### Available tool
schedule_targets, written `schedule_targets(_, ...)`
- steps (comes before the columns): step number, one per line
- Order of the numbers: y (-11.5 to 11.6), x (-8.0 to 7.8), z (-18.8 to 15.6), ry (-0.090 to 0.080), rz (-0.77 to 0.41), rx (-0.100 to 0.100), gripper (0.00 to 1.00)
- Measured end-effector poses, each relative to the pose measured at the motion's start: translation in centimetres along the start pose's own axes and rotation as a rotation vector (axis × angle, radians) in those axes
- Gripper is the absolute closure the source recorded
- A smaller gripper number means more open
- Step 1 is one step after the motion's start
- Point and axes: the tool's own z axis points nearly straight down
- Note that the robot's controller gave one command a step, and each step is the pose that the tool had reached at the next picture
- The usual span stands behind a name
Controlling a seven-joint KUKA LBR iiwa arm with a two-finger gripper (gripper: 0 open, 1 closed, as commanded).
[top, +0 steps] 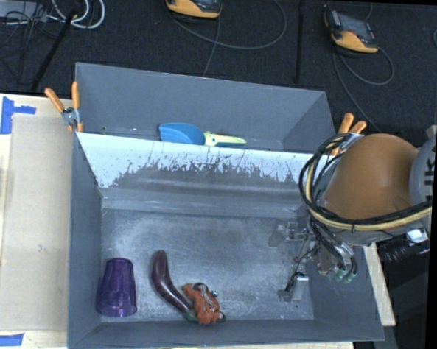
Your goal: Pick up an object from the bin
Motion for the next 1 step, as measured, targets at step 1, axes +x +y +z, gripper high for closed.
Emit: schedule_targets(1, 0.01, -0.14, -0.44, -0.008, -0.001, 0.001, 0.0)
